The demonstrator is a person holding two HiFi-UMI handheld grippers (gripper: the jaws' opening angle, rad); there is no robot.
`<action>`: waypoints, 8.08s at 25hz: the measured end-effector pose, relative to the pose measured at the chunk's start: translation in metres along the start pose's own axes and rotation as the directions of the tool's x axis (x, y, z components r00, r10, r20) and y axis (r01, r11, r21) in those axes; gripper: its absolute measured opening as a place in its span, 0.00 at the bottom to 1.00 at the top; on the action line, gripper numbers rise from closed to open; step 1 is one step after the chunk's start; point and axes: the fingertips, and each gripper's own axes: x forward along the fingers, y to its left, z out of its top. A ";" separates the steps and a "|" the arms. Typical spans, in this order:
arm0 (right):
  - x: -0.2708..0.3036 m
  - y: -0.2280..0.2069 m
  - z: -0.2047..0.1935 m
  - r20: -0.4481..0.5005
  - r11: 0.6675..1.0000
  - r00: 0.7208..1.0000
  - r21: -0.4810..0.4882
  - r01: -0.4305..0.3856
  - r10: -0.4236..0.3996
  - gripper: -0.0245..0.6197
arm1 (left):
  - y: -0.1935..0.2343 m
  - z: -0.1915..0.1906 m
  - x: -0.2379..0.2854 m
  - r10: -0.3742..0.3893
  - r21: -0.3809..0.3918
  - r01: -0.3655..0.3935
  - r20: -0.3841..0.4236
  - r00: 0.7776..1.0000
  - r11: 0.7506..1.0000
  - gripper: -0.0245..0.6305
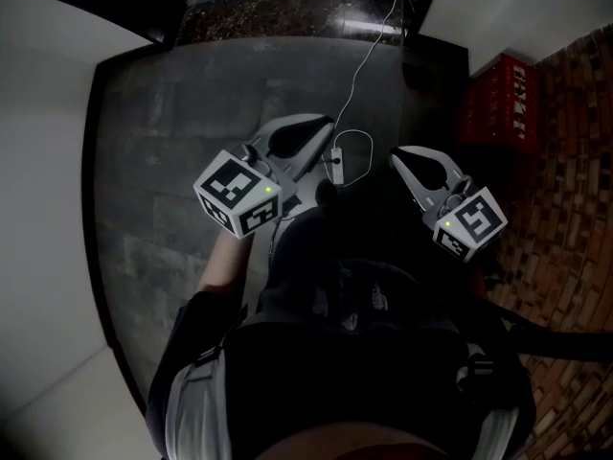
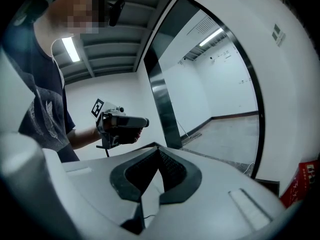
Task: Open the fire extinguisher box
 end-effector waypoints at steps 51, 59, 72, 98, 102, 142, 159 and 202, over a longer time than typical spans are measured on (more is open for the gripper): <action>-0.155 -0.344 -0.053 -0.231 0.732 0.700 -0.090 0.676 -0.675 0.04 | -0.010 0.065 0.316 -0.382 0.121 0.421 -0.251 0.889 0.899 0.04; -0.200 -0.374 -0.081 -0.294 0.690 0.647 -0.062 0.721 -0.703 0.14 | -0.030 0.076 0.364 -0.387 0.165 0.438 -0.266 0.883 0.884 0.04; -0.223 -0.455 -0.156 -0.498 0.500 0.376 -0.138 0.855 -0.781 0.31 | -0.007 0.080 0.460 -0.533 0.105 0.585 -0.311 0.787 0.804 0.04; -0.225 -0.534 -0.359 -0.844 0.361 0.150 -0.055 0.931 -0.515 0.32 | -0.003 0.063 0.598 -0.633 0.036 0.785 -0.570 0.524 0.618 0.04; -0.230 -0.532 -0.373 -0.858 0.369 0.153 -0.045 0.928 -0.490 0.33 | -0.004 0.056 0.601 -0.601 0.041 0.763 -0.591 0.539 0.645 0.04; -0.277 -0.514 -0.280 -0.764 0.405 0.170 -0.128 0.905 -0.622 0.12 | -0.028 0.078 0.620 -0.662 0.033 0.778 -0.504 0.555 0.627 0.04; -0.326 -0.518 -0.238 -0.691 0.308 0.079 -0.214 0.927 -0.719 0.08 | -0.035 0.090 0.626 -0.656 0.062 0.767 -0.478 0.584 0.638 0.04; -0.448 -0.567 -0.201 -0.522 0.127 -0.047 -0.293 0.948 -0.851 0.02 | -0.107 0.089 0.644 -0.609 0.102 0.722 -0.465 0.642 0.684 0.04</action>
